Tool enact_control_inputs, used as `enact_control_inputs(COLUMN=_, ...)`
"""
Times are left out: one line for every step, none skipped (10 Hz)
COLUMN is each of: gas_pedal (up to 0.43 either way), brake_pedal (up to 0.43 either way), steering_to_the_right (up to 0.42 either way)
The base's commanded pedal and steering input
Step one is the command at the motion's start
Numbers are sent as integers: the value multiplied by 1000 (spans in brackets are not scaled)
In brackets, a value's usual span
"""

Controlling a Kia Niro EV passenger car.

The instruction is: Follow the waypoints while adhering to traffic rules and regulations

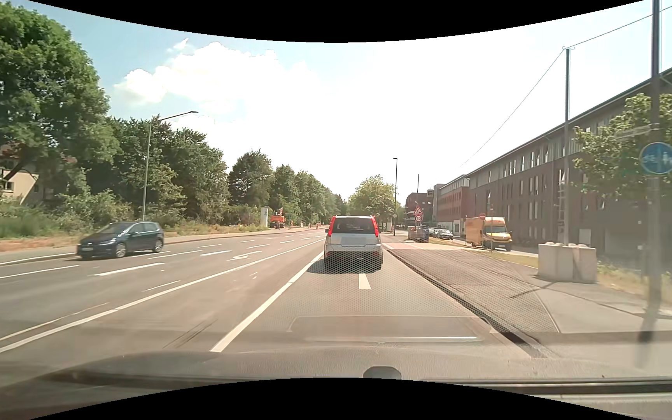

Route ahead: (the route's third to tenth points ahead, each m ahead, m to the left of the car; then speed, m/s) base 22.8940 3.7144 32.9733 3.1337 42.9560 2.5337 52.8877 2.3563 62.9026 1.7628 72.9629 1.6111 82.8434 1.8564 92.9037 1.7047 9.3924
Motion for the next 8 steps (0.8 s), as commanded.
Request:
enact_control_inputs(gas_pedal=0, brake_pedal=18, steering_to_the_right=-1)
enact_control_inputs(gas_pedal=0, brake_pedal=18, steering_to_the_right=-3)
enact_control_inputs(gas_pedal=0, brake_pedal=18, steering_to_the_right=-3)
enact_control_inputs(gas_pedal=0, brake_pedal=18, steering_to_the_right=-4)
enact_control_inputs(gas_pedal=0, brake_pedal=18, steering_to_the_right=-3)
enact_control_inputs(gas_pedal=0, brake_pedal=18, steering_to_the_right=-3)
enact_control_inputs(gas_pedal=87, brake_pedal=18, steering_to_the_right=-3)
enact_control_inputs(gas_pedal=87, brake_pedal=18, steering_to_the_right=-2)
